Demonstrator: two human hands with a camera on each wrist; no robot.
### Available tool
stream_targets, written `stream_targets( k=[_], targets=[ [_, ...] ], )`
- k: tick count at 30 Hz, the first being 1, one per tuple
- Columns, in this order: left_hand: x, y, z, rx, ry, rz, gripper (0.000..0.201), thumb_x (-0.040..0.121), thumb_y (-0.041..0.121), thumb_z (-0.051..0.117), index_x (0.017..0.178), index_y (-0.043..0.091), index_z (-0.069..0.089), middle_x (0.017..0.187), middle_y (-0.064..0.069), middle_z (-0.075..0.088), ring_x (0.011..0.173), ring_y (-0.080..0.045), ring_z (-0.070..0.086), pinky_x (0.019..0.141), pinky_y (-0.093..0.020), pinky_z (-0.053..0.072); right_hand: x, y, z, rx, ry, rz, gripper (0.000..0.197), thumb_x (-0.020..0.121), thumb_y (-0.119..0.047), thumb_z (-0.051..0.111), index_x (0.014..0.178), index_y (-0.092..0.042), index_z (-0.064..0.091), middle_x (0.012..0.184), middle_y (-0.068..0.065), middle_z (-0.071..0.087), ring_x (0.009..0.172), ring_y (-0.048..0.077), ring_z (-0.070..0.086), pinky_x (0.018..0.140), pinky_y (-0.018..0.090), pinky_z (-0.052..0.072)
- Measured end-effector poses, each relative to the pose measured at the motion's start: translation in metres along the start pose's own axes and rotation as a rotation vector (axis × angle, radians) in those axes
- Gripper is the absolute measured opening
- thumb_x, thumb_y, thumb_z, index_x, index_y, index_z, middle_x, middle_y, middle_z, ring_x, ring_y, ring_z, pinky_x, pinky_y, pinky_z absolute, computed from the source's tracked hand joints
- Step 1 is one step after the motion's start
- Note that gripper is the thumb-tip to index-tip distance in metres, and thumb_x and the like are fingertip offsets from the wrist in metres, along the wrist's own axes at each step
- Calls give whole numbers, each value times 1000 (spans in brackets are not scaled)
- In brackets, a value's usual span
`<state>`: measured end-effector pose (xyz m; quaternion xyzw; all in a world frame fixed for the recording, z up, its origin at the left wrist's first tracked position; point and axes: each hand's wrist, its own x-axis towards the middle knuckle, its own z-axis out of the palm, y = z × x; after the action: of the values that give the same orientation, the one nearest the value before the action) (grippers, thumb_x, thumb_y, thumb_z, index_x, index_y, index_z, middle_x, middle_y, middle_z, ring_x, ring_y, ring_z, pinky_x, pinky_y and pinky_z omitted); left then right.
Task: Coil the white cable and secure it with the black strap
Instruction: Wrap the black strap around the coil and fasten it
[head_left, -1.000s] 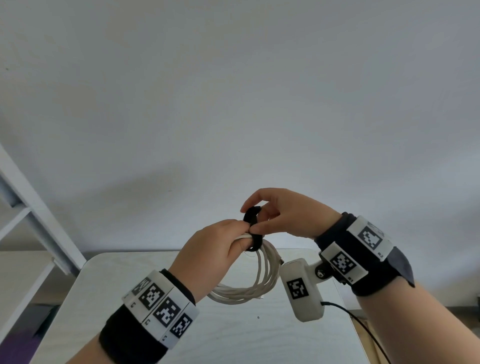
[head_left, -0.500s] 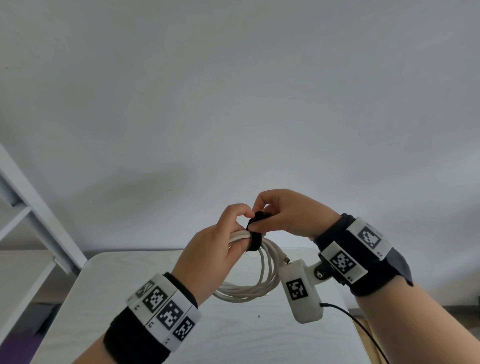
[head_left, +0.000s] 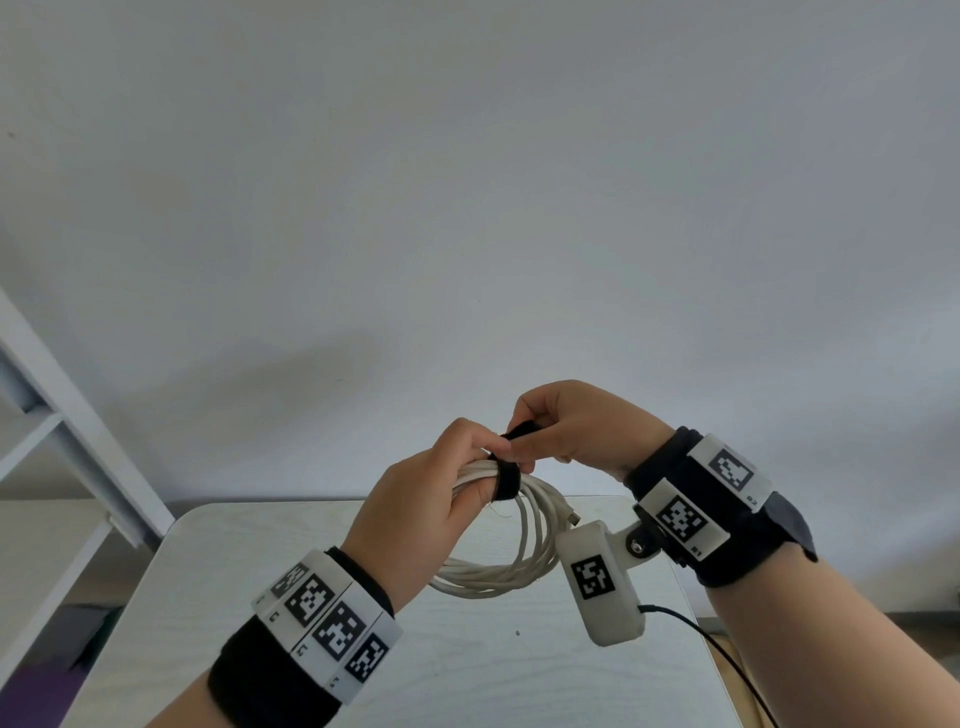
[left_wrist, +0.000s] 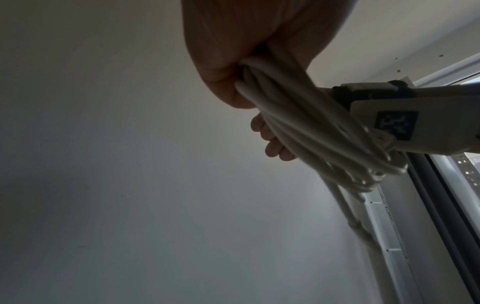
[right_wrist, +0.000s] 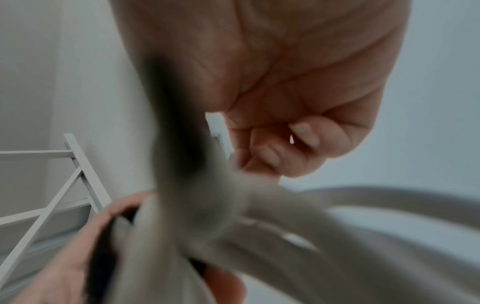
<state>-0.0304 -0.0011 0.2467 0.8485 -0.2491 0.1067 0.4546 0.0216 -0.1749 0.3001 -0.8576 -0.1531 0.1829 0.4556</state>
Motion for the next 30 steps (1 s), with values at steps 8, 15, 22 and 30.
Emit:
stream_targets(
  k=[8, 15, 22, 30],
  targets=[
    [-2, -4, -1, -1, 18, 1, 15, 88, 22, 58, 98, 32, 53, 87, 39, 64, 85, 9, 62, 69, -8, 45, 4, 0, -3, -34, -31, 3, 9, 75, -18, 72, 72, -12, 67, 52, -10, 61, 48, 3, 39, 47, 14, 28],
    [-2, -4, -5, 48, 63, -1, 21, 88, 23, 59, 95, 39, 48, 87, 15, 69, 82, -4, 63, 69, -19, 49, 8, -3, -8, -30, -45, -31, 15, 79, -26, 68, 74, -13, 72, 65, -7, 66, 57, 12, 35, 53, 22, 26],
    [-2, -8, -5, 55, 61, -7, 27, 88, 19, 58, 106, 39, 53, 95, 20, 68, 88, 2, 63, 75, -19, 50, 13, -7, -6, -98, -21, -37, 14, 79, -26, 69, 75, -13, 72, 56, -14, 66, 59, 18, 36, 52, 25, 26],
    [-2, -8, -9, 26, 17, -27, 17, 89, 20, 57, 101, 30, 61, 89, 22, 67, 86, 3, 62, 73, -12, 47, 15, -10, -8, -139, -41, -48, 11, 78, -23, 67, 69, -24, 73, 66, -10, 72, 78, 25, 54, 81, 55, 45]
  ],
)
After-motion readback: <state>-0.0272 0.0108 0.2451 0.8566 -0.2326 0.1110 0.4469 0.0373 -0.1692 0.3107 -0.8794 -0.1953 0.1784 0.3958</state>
